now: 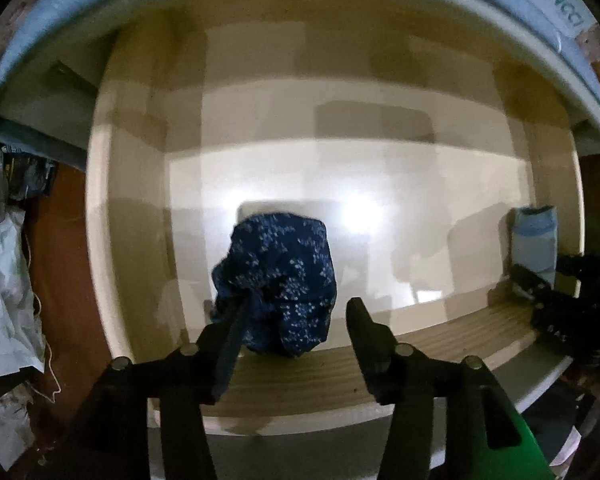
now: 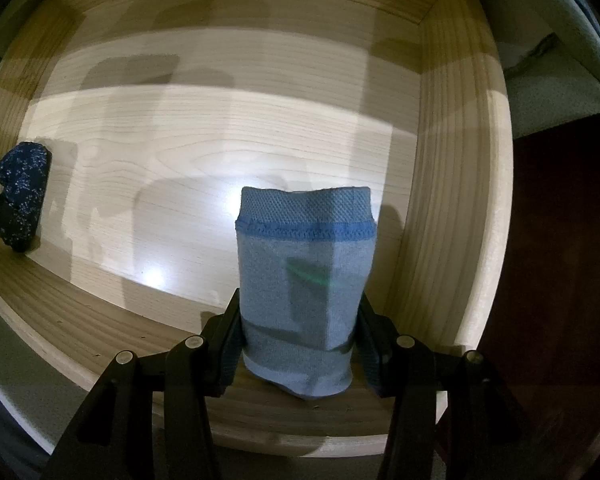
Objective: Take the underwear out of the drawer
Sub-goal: 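Lift the navy floral underwear with the left tool out of the drawer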
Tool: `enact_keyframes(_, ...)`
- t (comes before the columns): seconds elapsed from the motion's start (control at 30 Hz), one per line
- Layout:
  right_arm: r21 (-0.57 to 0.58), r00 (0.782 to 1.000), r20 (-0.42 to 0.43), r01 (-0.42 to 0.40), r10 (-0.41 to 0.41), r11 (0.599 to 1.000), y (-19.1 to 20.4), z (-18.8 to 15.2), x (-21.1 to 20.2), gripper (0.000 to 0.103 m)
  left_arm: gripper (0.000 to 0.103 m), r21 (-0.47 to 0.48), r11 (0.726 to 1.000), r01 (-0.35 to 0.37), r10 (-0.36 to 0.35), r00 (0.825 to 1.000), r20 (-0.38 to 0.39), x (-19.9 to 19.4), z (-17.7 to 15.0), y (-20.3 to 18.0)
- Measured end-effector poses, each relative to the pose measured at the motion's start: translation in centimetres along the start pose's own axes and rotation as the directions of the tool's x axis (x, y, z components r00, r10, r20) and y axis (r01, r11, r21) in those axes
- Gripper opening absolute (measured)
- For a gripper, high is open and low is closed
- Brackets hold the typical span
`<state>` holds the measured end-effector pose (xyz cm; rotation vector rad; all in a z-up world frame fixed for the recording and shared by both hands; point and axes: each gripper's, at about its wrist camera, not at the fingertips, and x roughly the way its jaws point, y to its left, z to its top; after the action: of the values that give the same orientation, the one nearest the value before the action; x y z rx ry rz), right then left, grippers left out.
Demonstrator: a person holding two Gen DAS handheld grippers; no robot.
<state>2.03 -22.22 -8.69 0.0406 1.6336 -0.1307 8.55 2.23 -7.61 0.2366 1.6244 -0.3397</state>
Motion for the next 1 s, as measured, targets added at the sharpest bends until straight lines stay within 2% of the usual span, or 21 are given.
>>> enact_keyframes(0.13, 0.0, 1.0, 0.0, 0.0, 0.0, 1.0, 0.0, 0.0, 0.0, 0.047, 0.057, -0.017, 1.0, -0.012, 0.012, 1.0, -0.009, 0.4, 0.2, 0.9)
enact_keyframes(0.17, 0.001, 1.0, 0.0, 0.0, 0.0, 1.0, 0.0, 0.0, 0.0, 0.047, 0.057, -0.022, 1.0, -0.01, 0.01, 1.0, -0.018, 1.2, 0.5, -0.5)
enact_keyframes(0.33, -0.001, 1.0, 0.0, 0.0, 0.0, 1.0, -0.1, 0.0, 0.0, 0.047, 0.057, -0.063, 0.997, 0.033, -0.036, 0.998, -0.058, 3.3, 1.6, -0.7)
enact_keyframes(0.63, 0.0, 1.0, -0.001, -0.001, 0.001, 1.0, -0.1, 0.0, 0.1, 0.047, 0.064, -0.042, 0.999, -0.005, 0.001, 0.996, -0.094, 4.7, 2.2, -0.3)
enact_keyframes(0.8, -0.001, 1.0, 0.001, -0.001, 0.001, 1.0, 0.3, -0.1, 0.0, 0.047, 0.065, -0.048, 0.999, -0.025, 0.018, 0.99, -0.138, 5.5, 3.0, -0.4)
enact_keyframes(0.87, -0.001, 1.0, 0.001, -0.001, 0.001, 1.0, 0.3, -0.1, 0.0, 0.047, 0.065, -0.054, 0.998, -0.025, 0.017, 0.989, -0.146, 6.6, 4.4, -0.5)
enact_keyframes(1.0, -0.002, 1.0, 0.001, -0.001, 0.001, 1.0, 0.3, -0.1, 0.0, 0.047, 0.065, -0.069, 0.997, -0.021, 0.01, 0.988, -0.156, 6.8, 4.7, -0.2)
